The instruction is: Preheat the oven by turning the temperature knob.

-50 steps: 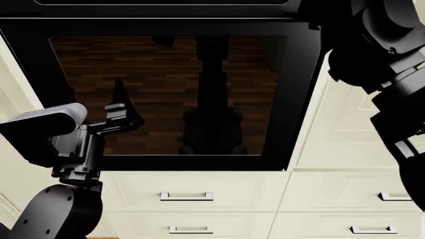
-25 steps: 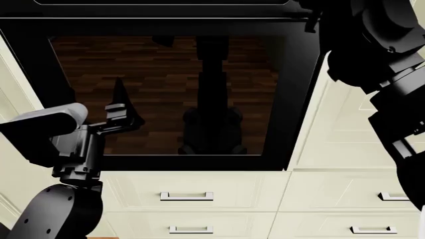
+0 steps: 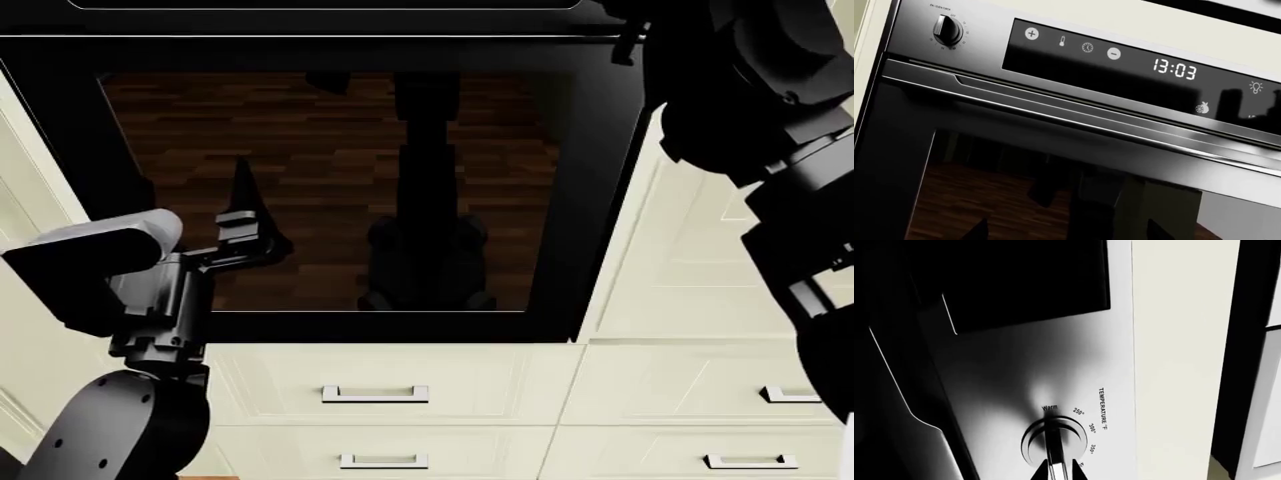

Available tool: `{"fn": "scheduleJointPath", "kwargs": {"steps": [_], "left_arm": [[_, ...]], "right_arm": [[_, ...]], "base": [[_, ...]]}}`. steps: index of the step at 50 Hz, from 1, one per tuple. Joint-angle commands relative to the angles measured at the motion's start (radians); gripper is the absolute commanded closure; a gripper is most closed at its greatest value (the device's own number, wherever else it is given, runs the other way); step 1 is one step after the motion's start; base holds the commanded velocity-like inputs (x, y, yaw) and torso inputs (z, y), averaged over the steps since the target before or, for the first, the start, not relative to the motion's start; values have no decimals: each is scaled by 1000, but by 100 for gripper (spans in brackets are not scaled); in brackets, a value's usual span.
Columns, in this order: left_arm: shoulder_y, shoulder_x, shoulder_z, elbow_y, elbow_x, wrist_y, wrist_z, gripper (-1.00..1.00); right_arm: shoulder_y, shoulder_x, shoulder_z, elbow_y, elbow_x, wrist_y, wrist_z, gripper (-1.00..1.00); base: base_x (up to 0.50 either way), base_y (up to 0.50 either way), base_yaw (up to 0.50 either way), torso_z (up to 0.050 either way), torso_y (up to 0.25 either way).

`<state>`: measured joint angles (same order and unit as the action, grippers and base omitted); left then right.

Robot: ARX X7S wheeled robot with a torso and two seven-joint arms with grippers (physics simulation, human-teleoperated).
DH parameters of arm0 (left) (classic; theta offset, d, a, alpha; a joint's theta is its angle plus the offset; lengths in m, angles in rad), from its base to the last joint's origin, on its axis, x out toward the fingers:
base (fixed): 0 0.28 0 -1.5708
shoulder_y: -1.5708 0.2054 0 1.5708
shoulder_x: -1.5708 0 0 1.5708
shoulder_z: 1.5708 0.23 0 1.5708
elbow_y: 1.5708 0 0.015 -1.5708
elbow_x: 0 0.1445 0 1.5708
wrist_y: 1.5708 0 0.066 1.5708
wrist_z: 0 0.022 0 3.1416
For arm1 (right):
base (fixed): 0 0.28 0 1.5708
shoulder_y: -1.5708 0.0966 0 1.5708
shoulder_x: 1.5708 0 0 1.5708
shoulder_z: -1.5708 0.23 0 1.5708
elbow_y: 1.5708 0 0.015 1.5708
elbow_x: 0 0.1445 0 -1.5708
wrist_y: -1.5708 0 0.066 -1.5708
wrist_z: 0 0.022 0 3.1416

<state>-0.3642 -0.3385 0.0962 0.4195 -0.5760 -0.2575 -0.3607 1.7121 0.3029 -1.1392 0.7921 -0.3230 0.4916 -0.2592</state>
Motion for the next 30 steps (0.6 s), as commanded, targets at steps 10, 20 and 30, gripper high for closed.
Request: {"fn": "scheduleJointPath", "kwargs": {"steps": [10, 20, 30], "left_arm": [[-4, -3, 6, -11, 2, 5, -4, -100], [-7, -4, 9, -14, 1, 7, -7, -100], [-1, -8, 10, -9, -2, 8, -9, -100]], "right_arm": [[18, -40, -6, 111, -19, -82, 29, 100], [-1, -28, 46, 54, 24, -51, 33, 100], [-27, 4, 160, -108, 109, 35, 30, 100]], "base": [[0, 0, 0, 0, 0], [0, 0, 0, 0, 0], [0, 0, 0, 0, 0]]}}
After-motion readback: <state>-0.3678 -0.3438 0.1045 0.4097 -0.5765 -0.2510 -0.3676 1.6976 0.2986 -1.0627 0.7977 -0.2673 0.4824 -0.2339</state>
